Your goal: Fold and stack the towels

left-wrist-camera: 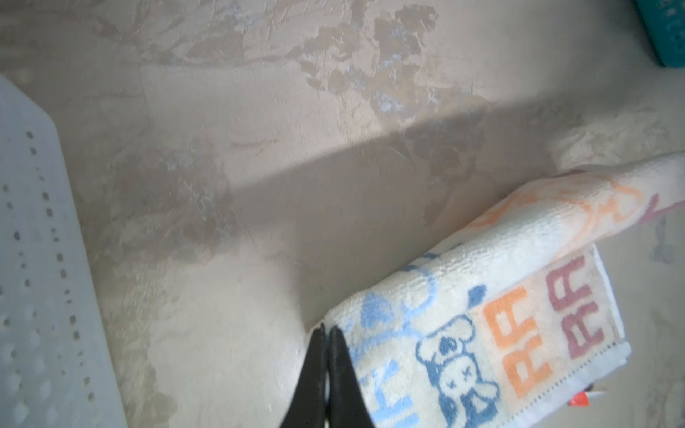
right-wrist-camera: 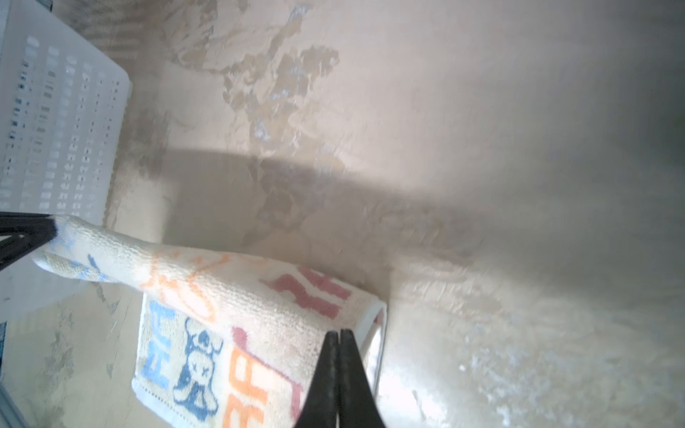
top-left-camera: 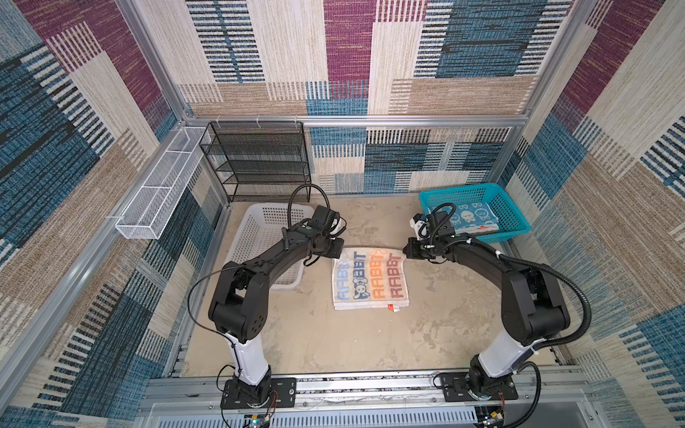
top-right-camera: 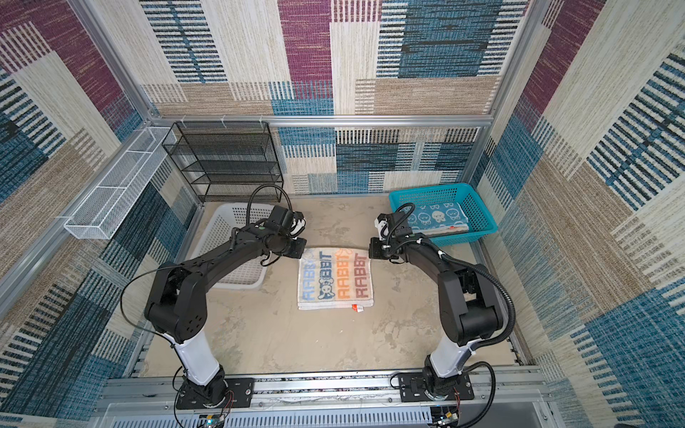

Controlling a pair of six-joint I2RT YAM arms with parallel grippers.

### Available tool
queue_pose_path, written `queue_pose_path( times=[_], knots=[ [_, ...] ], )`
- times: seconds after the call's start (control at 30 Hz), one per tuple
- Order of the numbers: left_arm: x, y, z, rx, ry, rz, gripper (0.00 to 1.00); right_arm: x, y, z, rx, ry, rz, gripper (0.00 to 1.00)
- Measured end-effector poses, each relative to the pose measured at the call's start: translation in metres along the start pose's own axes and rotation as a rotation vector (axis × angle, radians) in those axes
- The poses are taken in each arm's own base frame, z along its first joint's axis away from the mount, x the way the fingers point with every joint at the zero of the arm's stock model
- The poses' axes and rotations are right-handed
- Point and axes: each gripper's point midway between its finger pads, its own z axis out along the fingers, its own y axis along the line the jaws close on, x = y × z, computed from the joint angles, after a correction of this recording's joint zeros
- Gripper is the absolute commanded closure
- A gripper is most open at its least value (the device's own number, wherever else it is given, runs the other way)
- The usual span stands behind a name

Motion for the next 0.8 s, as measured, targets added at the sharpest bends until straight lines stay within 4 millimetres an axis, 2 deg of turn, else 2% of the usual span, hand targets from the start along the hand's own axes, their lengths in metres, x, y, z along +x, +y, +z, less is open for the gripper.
queue_pose_path(
  times=[0.3,0.6,0.7,0.8],
  knots=[
    [0.063,-0.02,-0.017,0.036,0.024,-0.026,1.0,0.055,0.011,-0.017,-0.024,0.034,0.009,1.0],
    [0.1,-0.018,-0.016,0.033,0.052,-0.047,1.0,0.11,0.008,-0.017,-0.036,0.099,0.046,1.0],
    [0.103,-0.02,-0.016,0.034,0.054,-0.046,1.0,0.115,0.006,-0.016,-0.035,0.11,0.06,1.0],
    [0.096,-0.02,-0.018,0.034,0.036,-0.045,1.0,0.107,0.009,-0.017,-0.039,0.094,0.058,1.0]
  ],
)
